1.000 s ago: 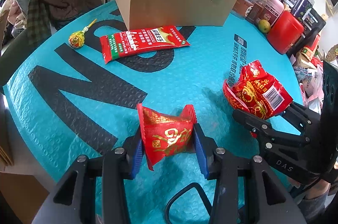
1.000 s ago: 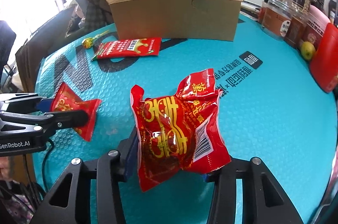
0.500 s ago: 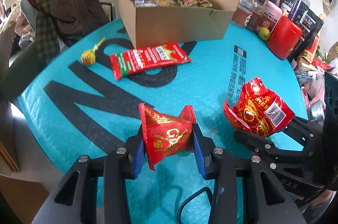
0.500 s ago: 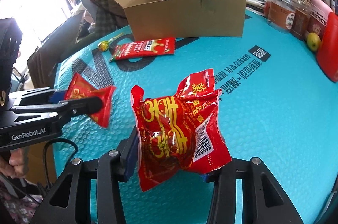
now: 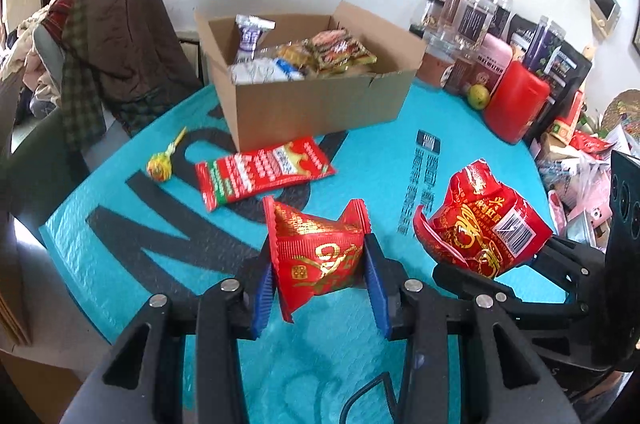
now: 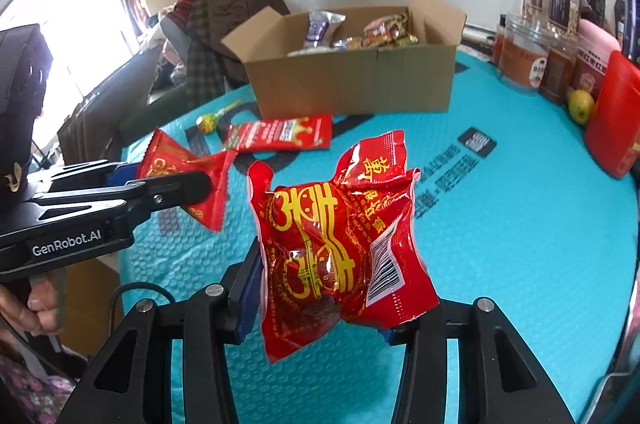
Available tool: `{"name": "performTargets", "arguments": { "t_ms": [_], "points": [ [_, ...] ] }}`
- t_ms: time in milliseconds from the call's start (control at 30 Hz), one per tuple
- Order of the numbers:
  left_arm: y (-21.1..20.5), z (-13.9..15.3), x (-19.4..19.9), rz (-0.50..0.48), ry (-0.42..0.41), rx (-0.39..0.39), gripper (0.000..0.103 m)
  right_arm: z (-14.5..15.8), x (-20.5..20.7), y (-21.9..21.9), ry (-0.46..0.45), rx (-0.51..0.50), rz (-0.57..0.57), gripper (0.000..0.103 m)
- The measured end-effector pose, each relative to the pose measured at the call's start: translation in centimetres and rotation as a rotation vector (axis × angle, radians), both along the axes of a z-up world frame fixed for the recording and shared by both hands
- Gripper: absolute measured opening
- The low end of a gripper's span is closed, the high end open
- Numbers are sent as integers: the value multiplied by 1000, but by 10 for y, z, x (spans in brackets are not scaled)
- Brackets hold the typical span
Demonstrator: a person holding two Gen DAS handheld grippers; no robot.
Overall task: Organize snacks
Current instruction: 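Lift both red packets and carry them toward the cardboard box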
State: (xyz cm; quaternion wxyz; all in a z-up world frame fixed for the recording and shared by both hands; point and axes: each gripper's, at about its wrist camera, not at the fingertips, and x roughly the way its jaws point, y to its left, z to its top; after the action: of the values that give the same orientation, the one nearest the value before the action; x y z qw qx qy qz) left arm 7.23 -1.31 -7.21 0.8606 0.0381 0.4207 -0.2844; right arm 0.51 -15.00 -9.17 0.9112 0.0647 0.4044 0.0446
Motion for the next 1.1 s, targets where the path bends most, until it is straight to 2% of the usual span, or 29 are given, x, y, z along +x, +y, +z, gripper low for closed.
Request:
{"name": "performTargets", "arguments": {
  "t_ms": [433, 600, 1100],
  "points": [
    [-13, 29, 13, -24, -63, -53, 40, 36, 14, -3, -89, -40, 23, 46],
    [-18, 44, 20, -27, -123, -58, 40, 50, 24, -5, -125, -52, 29, 46],
    [-28, 86, 71, -20, -216, -126, 40, 92, 70, -17, -228, -64, 58, 46]
  ]
}}
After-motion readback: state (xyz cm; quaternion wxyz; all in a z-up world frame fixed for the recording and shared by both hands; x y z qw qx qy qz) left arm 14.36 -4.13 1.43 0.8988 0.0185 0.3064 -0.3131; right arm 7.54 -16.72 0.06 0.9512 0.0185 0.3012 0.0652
